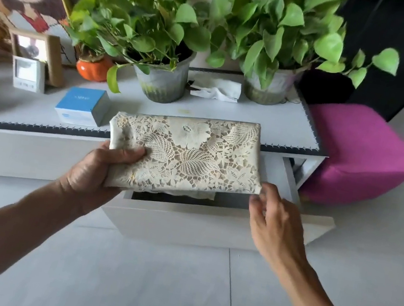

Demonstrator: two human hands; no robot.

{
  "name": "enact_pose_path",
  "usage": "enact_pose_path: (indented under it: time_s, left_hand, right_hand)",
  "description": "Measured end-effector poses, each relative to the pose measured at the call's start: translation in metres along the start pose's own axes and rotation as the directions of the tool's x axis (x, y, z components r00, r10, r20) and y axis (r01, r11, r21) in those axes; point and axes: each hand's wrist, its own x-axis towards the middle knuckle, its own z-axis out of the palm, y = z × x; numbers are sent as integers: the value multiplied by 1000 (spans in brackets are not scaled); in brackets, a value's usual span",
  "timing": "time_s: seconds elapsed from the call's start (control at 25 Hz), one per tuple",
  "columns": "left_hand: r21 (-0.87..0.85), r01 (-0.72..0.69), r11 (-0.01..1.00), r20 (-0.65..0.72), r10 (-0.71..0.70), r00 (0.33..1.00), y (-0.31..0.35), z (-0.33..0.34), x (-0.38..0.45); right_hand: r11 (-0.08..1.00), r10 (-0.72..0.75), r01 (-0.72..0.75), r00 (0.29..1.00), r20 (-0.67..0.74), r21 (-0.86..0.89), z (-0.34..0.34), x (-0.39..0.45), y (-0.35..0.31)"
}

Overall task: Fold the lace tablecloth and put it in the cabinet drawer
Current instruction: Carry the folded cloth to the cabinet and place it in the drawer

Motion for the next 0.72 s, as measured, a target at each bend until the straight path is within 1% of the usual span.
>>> enact_pose_path:
  time_s: [0.04, 0.08, 0.16, 0.2, 0.28, 0.32, 0.4, 0.44, 0.48, 0.52, 0.56, 0.6, 0.64, 0.68, 0.72]
  left_hand:
    - [-3, -7, 1000, 6, 7, 1000, 0, 3, -1]
    - [3, -12, 1000, 14, 12, 1000, 0, 5, -2]
    - [17, -17, 1000, 20, 17, 1000, -1, 6, -4]
    - [18, -12, 1000, 17, 12, 1000, -2, 6, -5]
    - [17, 4, 1000, -3, -4, 1000, -4, 5, -7]
    - [14, 10, 1000, -15, -10, 1000, -6, 3, -8]
    - [15, 30, 999, -35, -30, 999, -10, 2, -9]
    - [15, 44, 999, -38, -43, 998, -12, 2, -10]
    - [8, 57, 998, -34, -57, 998, -16, 3, -10]
    - [-10, 68, 998, -21, -68, 997, -21, 5, -10]
    - [-27, 80, 996, -5, -80, 997, -27, 8, -10]
    - [-40, 106, 994, 7, -106, 994, -33, 11, -10]
    - [-37, 145, 989, 0, -145, 989, -40, 14, -8]
    - [-22, 188, 982, -38, -189, 981, -46, 18, -6]
    - [0, 234, 972, -108, -233, 967, -51, 20, -2]
  right_hand:
    - [994, -7, 21, 993, 120, -112, -1, 0, 1]
    - [986, 53, -18, 977, 207, -166, -1, -2, 1]
    - [969, 242, -219, 936, 255, -116, -1, -10, -3]
    - [957, 288, -272, 926, 245, -98, -2, -15, -2]
    - [950, 313, -302, 918, 243, -84, -4, -22, 2]
    - [941, 337, -333, 897, 287, -64, -5, -23, 6]
    - [886, 427, -463, 817, 388, 0, -11, -22, 11]
    - [828, 462, -551, 776, 428, 104, -14, -17, 13]
    - [684, 491, -672, 712, 502, 285, -17, -11, 14]
    - [444, 472, -771, 635, 612, 457, -21, -1, 14]
    - [192, 373, -812, 579, 725, 551, -23, 9, 15]
    - [6, 243, -820, 556, 795, 572, -23, 20, 17]
    - [-91, 144, -820, 550, 823, 564, -23, 29, 20]
    - [-103, 82, -824, 552, 830, 558, -22, 36, 20]
    - [-50, 84, -834, 544, 835, 549, -17, 41, 22]
